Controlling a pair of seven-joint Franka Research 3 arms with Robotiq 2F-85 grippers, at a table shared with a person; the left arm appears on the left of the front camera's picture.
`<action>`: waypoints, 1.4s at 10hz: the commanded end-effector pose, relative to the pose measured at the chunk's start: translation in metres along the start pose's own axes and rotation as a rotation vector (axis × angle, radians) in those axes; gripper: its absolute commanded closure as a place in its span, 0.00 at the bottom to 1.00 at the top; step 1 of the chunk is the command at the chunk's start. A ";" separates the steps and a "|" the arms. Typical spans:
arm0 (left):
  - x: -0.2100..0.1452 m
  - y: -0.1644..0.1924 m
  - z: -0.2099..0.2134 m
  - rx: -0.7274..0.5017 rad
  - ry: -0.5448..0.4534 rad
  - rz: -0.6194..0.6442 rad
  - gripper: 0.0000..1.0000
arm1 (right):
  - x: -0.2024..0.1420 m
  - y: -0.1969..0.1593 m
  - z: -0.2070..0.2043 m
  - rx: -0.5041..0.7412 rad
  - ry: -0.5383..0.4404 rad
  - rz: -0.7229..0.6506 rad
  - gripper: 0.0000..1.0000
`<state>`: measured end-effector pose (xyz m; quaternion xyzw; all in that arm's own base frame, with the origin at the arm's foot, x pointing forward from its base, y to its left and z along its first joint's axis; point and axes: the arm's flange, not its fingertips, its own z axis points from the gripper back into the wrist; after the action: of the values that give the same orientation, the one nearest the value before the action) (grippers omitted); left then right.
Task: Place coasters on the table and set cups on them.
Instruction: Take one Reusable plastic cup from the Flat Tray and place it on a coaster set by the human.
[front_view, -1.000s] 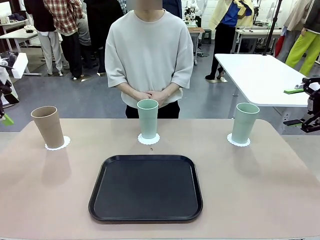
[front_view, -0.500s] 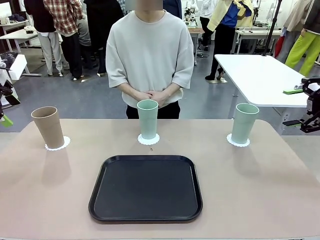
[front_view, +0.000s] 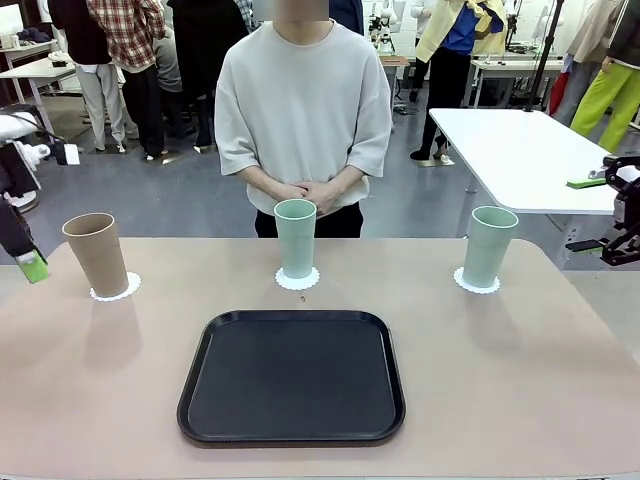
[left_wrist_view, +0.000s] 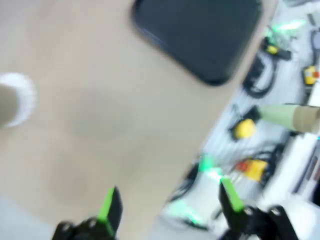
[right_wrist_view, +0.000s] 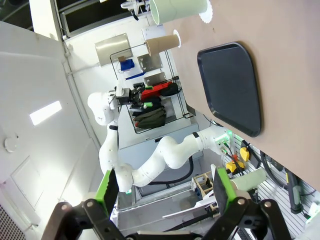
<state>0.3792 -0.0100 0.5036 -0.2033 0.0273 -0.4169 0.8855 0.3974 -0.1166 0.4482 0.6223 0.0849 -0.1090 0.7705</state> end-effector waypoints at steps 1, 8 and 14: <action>-0.016 0.005 0.027 -0.554 -0.454 0.310 0.00 | 0.000 0.001 0.000 0.023 -0.001 0.003 0.00; -0.110 0.123 0.016 -0.751 -1.011 0.381 0.00 | 0.000 0.001 0.000 0.023 -0.001 0.003 0.00; -0.168 0.142 0.061 -0.676 -0.720 0.396 0.00 | 0.000 0.001 0.000 0.023 -0.001 0.003 0.00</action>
<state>0.3845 0.2034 0.4823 -0.6089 -0.1258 -0.1035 0.7763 0.3973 -0.1170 0.4479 0.6224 0.0848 -0.1095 0.7703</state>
